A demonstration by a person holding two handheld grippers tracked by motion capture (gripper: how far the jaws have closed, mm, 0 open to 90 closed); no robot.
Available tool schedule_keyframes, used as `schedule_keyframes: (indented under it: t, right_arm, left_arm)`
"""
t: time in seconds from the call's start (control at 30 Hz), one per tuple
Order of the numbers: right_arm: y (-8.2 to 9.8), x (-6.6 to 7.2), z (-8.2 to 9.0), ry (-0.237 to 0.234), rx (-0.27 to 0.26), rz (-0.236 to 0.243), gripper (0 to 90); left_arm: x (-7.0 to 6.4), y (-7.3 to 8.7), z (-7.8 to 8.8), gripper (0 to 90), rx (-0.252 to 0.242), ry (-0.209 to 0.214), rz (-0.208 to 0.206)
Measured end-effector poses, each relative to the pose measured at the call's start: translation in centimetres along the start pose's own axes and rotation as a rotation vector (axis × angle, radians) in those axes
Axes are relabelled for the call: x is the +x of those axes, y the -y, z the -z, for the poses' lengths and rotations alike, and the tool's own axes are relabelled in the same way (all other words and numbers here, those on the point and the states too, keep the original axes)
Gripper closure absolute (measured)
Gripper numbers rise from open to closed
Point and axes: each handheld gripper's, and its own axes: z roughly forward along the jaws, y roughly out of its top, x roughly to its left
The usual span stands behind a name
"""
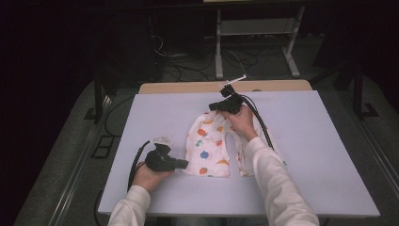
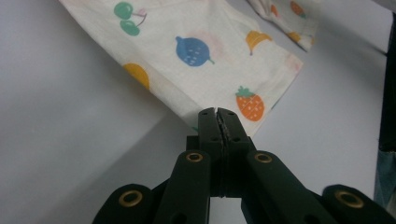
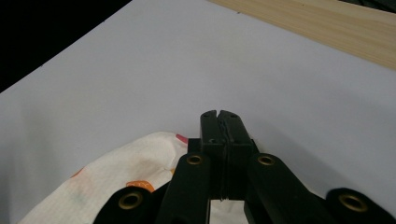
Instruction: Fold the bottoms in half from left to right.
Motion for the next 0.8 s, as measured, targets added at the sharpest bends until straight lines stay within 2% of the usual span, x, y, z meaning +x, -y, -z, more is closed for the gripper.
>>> schedule_keyframes:
  t: [0.27, 0.63, 0.8]
  right_arm:
    - [-0.2, -0.3, 0.7, 0.000, -0.004, -0.001, 88.3]
    - [-0.4, -0.5, 1.8, 0.024, -0.003, 0.014, 88.3]
    - [-0.5, -1.0, 2.5, 0.041, -0.014, 0.009, 88.3]
  left_arm:
    - [-1.1, -1.1, 0.5, 89.0, -0.033, 0.022, -0.033]
    - [-3.0, -2.8, 0.2, 89.0, -0.043, 0.058, -0.093]
    - [-3.8, -3.4, 0.0, 89.0, -0.045, 0.071, -0.116]
